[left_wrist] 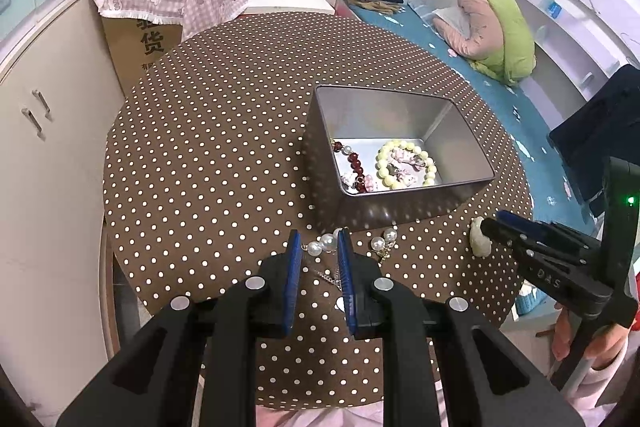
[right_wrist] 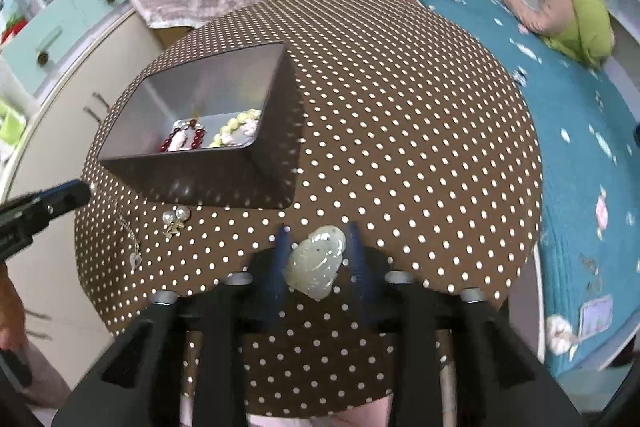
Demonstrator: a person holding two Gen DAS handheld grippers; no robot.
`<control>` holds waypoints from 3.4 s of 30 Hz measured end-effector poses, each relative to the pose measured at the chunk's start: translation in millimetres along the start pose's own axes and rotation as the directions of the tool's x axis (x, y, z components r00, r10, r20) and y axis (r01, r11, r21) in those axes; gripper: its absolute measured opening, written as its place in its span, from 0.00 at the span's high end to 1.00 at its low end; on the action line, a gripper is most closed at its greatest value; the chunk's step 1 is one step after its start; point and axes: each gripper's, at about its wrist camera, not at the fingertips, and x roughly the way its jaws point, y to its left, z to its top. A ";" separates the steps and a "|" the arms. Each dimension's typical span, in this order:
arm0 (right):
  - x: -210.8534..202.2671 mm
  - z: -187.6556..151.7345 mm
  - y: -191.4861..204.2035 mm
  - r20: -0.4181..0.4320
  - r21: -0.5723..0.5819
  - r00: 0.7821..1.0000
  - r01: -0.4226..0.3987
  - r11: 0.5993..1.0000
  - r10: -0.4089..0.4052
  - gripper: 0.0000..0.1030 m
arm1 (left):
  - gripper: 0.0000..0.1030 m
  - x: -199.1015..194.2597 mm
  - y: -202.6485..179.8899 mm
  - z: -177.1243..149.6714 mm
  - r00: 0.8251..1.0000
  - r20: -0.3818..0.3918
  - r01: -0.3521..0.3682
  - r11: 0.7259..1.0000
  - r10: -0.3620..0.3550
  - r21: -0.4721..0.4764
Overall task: Organize jewelry
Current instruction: 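Carry both pieces over the silver tin and release them inside, then withdraw both grippers from the tin toward the remaining pearl earrings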
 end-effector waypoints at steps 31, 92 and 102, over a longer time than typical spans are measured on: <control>0.6 4.4 4.3 -0.001 -0.077 1.000 0.031 0.997 -0.031 0.71 | 0.84 -1.9 -1.0 9.9 1.000 0.012 -0.013 1.000 0.013 -0.003; -10.0 87.9 51.8 0.122 -0.125 0.987 -0.089 0.988 0.105 0.70 | 0.82 28.9 -37.2 90.0 1.000 0.006 -0.003 1.000 0.003 0.029; -32.0 83.5 43.2 0.183 -0.082 0.979 -0.077 0.994 0.091 0.41 | 0.59 8.9 -30.4 81.4 0.999 0.044 -0.015 1.000 0.014 0.009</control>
